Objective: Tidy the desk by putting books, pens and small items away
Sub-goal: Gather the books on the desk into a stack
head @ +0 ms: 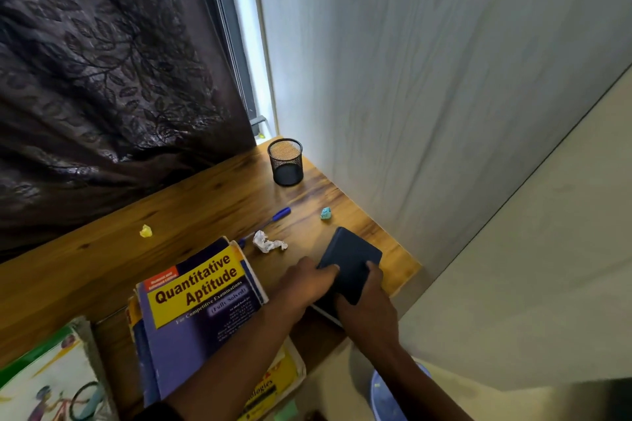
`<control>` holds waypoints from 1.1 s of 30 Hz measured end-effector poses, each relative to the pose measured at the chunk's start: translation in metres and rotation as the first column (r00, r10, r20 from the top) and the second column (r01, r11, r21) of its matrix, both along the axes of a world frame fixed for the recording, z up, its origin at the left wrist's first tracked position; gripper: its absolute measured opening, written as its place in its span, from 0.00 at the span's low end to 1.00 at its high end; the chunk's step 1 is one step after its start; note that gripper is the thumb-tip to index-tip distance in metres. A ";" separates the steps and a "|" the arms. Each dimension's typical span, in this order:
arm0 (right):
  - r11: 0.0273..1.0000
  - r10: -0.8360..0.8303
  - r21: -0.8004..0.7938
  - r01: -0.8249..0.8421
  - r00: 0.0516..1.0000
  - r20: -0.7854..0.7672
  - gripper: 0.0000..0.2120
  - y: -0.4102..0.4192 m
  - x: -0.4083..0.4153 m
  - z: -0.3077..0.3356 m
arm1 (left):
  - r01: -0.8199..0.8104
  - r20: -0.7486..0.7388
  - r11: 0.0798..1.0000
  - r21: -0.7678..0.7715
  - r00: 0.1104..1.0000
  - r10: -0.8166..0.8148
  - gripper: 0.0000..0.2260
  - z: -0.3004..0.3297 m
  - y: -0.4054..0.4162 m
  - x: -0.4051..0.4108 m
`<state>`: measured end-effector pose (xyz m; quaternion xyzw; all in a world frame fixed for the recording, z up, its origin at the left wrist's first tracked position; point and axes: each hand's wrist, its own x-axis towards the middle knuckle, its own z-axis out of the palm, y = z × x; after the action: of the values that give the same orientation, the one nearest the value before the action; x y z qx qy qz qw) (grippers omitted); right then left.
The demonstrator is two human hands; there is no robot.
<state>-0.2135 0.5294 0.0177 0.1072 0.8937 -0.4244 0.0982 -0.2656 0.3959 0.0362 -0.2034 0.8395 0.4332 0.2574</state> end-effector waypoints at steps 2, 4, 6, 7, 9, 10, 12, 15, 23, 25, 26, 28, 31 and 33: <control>0.995 -0.027 -0.093 0.028 1.000 0.008 0.40 0.001 -0.002 -0.001 | -0.010 -0.040 1.000 -0.010 0.999 0.009 0.20 0.002 -0.004 0.001; 0.982 -0.030 -0.185 0.030 1.000 0.006 0.40 -0.002 -0.004 -0.001 | -0.031 -0.080 0.999 0.017 0.996 0.032 0.18 0.002 -0.011 0.003; 0.963 -0.014 -0.271 0.008 1.000 -0.022 0.42 -0.009 -0.004 -0.001 | -0.094 -0.133 0.990 0.102 0.985 0.107 0.17 0.002 -0.021 0.010; 0.954 -0.007 -0.301 -0.006 0.999 -0.041 0.43 -0.013 -0.004 -0.002 | -0.142 -0.155 0.978 0.155 0.974 0.166 0.17 0.003 -0.027 0.015; 0.934 0.023 -0.353 -0.052 0.996 -0.085 0.42 -0.021 -0.006 0.000 | -0.265 -0.159 0.924 0.277 0.936 0.315 0.18 0.007 -0.041 0.029; 0.927 0.045 -0.367 -0.080 0.994 -0.104 0.41 -0.026 -0.008 0.001 | -0.322 -0.149 0.887 0.332 0.911 0.386 0.17 0.010 -0.049 0.037; 0.917 0.099 -0.372 -0.141 0.987 -0.129 0.33 -0.036 -0.012 0.005 | -0.418 -0.103 0.803 0.425 0.859 0.502 0.15 0.016 -0.066 0.055; 0.886 0.183 -0.404 -0.228 0.972 -0.147 0.23 -0.055 -0.017 0.012 | -0.523 -0.059 0.689 0.501 0.774 0.631 0.12 0.019 -0.091 0.081; 0.803 0.378 -0.455 -0.385 0.919 -0.111 0.22 -0.113 -0.020 0.013 | -0.648 -0.154 0.633 0.423 0.637 0.755 0.16 0.014 -0.128 0.130; 0.787 0.426 -0.454 -0.418 0.900 -0.092 0.21 -0.123 -0.018 0.013 | -0.650 -0.252 0.670 0.359 0.623 0.740 0.16 0.013 -0.134 0.140; 0.777 0.447 -0.457 -0.433 0.890 -0.084 0.20 -0.127 -0.017 0.013 | -0.646 -0.280 0.686 0.333 0.627 0.727 0.16 0.015 -0.137 0.146; 0.767 0.488 -0.426 -0.480 0.867 -0.098 0.20 -0.131 -0.013 0.014 | -0.648 -0.306 0.718 0.253 0.650 0.695 0.16 0.013 -0.147 0.157; 0.764 0.535 -0.342 -0.547 0.834 -0.136 0.22 -0.136 -0.008 0.017 | -0.652 -0.328 0.755 0.064 0.701 0.633 0.14 0.015 -0.155 0.168; 0.760 0.562 -0.290 -0.582 0.812 -0.156 0.22 -0.139 -0.004 0.017 | -0.643 -0.385 0.763 -0.066 0.722 0.575 0.19 0.019 -0.153 0.171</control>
<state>-0.2175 0.3905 0.0342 -0.2010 0.8039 -0.5179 0.2125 -0.0949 0.2431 0.0549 -0.4145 0.7945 0.4380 -0.0709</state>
